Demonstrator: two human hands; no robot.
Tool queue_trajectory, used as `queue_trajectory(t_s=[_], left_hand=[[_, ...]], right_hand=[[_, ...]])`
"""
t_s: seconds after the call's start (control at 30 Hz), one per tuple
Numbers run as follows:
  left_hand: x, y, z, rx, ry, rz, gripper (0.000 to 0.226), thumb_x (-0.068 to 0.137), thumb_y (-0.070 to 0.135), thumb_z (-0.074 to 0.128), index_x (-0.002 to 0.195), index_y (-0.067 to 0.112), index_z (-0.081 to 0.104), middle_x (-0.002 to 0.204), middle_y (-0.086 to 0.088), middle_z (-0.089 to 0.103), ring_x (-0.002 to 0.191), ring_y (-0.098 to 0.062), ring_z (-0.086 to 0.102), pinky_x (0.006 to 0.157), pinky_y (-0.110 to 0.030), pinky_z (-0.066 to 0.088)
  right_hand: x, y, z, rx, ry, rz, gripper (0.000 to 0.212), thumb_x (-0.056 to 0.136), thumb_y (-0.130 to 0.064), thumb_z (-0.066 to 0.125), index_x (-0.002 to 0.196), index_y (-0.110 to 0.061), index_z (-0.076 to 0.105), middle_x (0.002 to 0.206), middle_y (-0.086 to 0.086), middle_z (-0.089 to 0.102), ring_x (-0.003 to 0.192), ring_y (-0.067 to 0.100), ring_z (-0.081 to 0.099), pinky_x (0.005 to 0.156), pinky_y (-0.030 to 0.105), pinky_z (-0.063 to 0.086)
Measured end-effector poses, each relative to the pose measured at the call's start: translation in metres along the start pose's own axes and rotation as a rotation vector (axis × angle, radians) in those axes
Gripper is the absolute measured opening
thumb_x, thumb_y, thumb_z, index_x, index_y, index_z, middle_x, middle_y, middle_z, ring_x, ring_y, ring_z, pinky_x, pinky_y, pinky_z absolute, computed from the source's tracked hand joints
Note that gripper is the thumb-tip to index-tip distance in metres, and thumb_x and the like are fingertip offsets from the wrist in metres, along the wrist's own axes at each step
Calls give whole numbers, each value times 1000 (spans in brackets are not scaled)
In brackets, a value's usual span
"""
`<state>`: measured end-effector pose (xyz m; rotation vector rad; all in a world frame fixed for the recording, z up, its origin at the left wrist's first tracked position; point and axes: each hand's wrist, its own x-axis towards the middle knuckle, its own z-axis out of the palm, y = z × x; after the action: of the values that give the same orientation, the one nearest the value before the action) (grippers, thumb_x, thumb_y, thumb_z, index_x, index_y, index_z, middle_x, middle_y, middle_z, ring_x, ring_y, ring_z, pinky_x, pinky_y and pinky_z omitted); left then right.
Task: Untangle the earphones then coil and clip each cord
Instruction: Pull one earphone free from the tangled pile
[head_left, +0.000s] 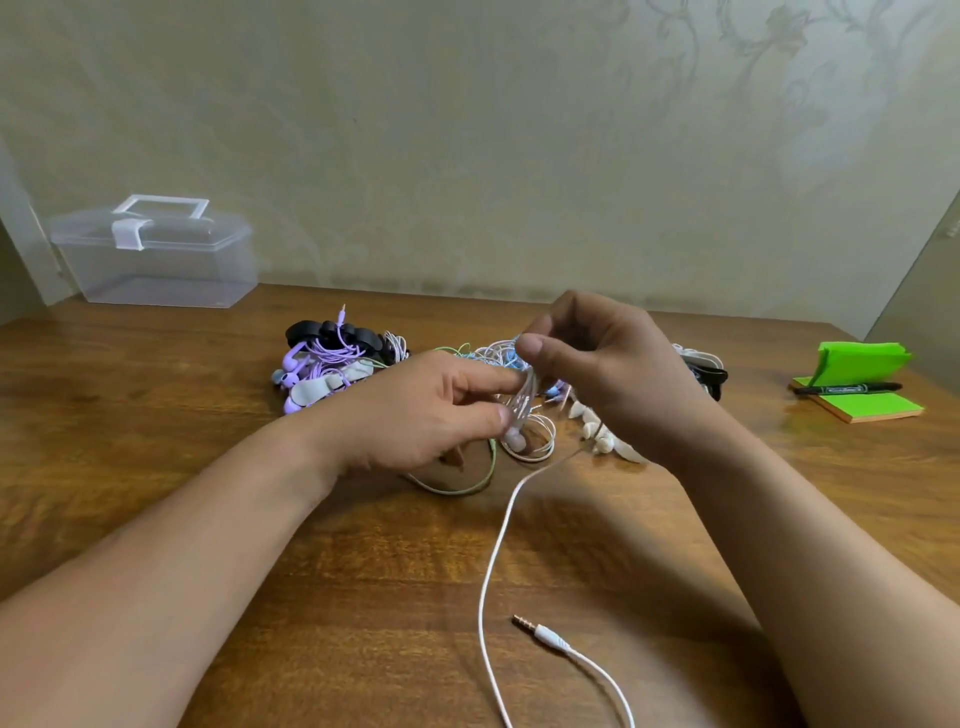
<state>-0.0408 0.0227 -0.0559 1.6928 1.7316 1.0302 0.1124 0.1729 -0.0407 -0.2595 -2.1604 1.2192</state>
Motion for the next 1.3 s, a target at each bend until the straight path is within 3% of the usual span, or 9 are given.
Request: queue_trajectory(t_s=[0.17, 0.3, 0.43, 0.73, 0.83, 0.93, 1.03, 1.2, 1.3], left_hand=[[-3, 4, 0, -125, -77, 10, 39, 103, 6, 58, 127, 35, 69, 117, -1, 77, 98, 0, 68, 74, -20, 53], [-5, 7, -2, -168, -97, -7, 40, 104, 6, 55, 137, 28, 61, 117, 2, 77, 111, -14, 71, 74, -23, 57], [-3, 8, 3, -197, -41, 12, 29, 101, 23, 59, 128, 20, 70, 103, 4, 78, 85, 1, 67, 70, -28, 55], [-3, 7, -1, -468, 25, 41, 47, 96, 9, 63, 141, 21, 61, 110, -16, 77, 80, -8, 69, 64, -23, 54], [0, 7, -2, -603, 164, 48, 49, 92, 14, 62, 141, 22, 60, 110, -14, 77, 39, -1, 44, 58, -21, 54], [3, 5, -7, -619, 304, 63, 51, 93, 19, 62, 143, 25, 58, 113, -12, 75, 34, -1, 31, 59, -21, 54], [7, -2, -11, -346, 442, 18, 45, 100, 11, 62, 140, 31, 57, 111, 0, 78, 68, 2, 66, 64, -25, 53], [8, -11, -11, -143, 375, -26, 51, 101, 8, 63, 144, 33, 56, 114, 10, 77, 93, 10, 64, 70, -16, 50], [6, -9, -9, -22, 258, 33, 46, 101, 9, 64, 143, 27, 60, 127, 12, 72, 117, 0, 65, 101, -22, 50]], right_hand=[[3, 12, -1, 326, -98, 165, 12, 87, -28, 74, 82, -19, 68, 64, 1, 55, 51, 12, 36, 46, 22, 30], [4, 12, 2, 447, -117, 191, 13, 85, -25, 72, 84, -15, 64, 61, -3, 47, 46, 6, 34, 43, 19, 28], [4, 13, 2, 470, -95, 180, 15, 85, -23, 71, 86, -12, 62, 63, -3, 51, 44, 3, 40, 43, 19, 28], [6, 25, 6, 618, -131, 228, 16, 100, -23, 61, 91, -12, 67, 65, -4, 49, 52, 8, 24, 43, 18, 22], [3, 30, 13, 273, -104, 209, 23, 107, -28, 58, 94, -10, 65, 64, -6, 55, 51, 9, 35, 48, 23, 31], [-3, 23, 26, -259, -149, 81, 22, 109, -30, 55, 103, -14, 69, 77, -2, 65, 64, 7, 50, 63, 32, 43], [-9, 11, 31, -325, -192, 41, 24, 109, -31, 52, 100, -17, 69, 72, -7, 58, 62, 2, 47, 60, 20, 37], [-4, 4, 18, -507, -77, -16, 25, 101, -38, 66, 82, -23, 66, 61, -10, 57, 57, 7, 48, 54, 26, 36], [-5, 0, 10, -466, -59, -34, 20, 95, -37, 75, 82, -23, 68, 66, -9, 62, 58, 6, 50, 52, 19, 35]])
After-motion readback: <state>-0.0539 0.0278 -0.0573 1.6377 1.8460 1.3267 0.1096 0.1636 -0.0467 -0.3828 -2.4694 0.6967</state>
